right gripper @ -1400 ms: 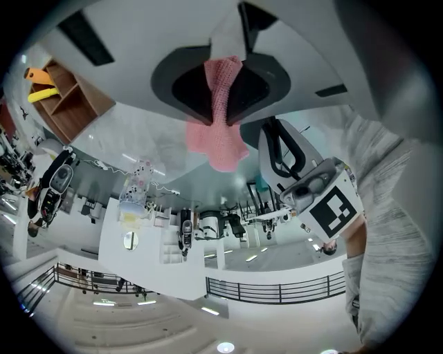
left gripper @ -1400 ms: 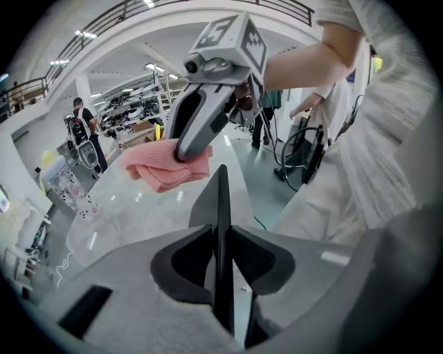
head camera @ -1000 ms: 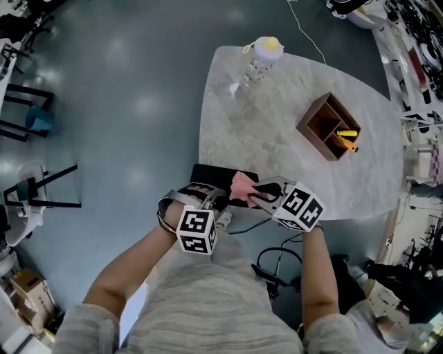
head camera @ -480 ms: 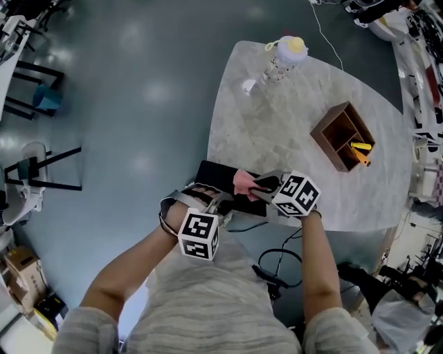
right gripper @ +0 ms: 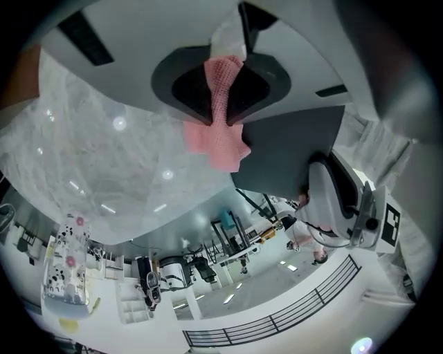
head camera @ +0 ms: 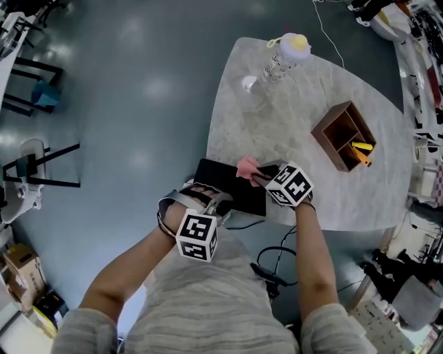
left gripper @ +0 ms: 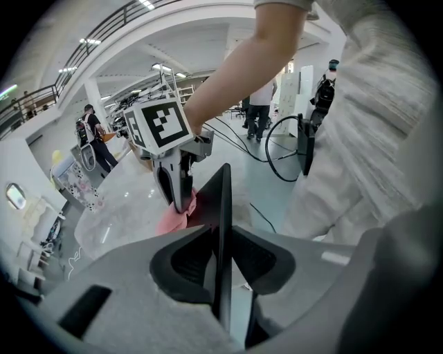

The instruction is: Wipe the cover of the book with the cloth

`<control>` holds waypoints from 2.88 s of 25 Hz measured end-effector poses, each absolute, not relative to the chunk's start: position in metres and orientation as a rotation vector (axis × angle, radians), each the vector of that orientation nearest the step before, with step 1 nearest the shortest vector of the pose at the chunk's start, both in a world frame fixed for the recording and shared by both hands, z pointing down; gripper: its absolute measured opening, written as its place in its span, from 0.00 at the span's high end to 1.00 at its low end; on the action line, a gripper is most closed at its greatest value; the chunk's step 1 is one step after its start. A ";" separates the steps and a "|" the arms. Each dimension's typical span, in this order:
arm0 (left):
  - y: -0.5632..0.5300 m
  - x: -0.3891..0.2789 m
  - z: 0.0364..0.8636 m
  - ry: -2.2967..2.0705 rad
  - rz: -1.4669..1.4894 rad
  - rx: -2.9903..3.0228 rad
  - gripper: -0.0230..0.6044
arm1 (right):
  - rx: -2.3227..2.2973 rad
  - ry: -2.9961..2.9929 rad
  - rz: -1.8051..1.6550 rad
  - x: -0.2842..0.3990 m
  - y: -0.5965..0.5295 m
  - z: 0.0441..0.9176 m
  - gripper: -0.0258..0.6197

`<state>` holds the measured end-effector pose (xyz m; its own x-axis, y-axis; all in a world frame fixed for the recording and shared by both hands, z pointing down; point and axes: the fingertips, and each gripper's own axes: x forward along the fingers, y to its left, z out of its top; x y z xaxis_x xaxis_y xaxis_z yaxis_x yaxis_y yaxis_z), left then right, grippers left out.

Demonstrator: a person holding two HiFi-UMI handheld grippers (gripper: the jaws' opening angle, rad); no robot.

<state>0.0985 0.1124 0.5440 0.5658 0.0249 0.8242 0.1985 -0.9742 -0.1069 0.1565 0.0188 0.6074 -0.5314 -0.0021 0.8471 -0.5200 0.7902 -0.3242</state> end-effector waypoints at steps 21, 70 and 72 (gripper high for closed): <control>0.109 0.099 0.540 -0.178 -1.361 -2.623 0.82 | 0.078 -2.194 0.828 0.080 0.033 0.574 0.87; 0.107 0.096 0.539 -0.229 -1.397 -2.628 0.82 | 0.378 -1.947 0.920 0.155 0.012 0.615 0.87; 0.110 0.096 0.540 -0.245 -1.399 -2.637 0.82 | 0.378 -1.951 0.935 0.162 0.021 0.607 0.87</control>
<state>0.0957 0.1104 0.5396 0.5526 0.0756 0.8300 0.2113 -0.9760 -0.0518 0.1620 0.0214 0.6065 -0.5385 0.1029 0.8363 -0.5876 0.6655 -0.4602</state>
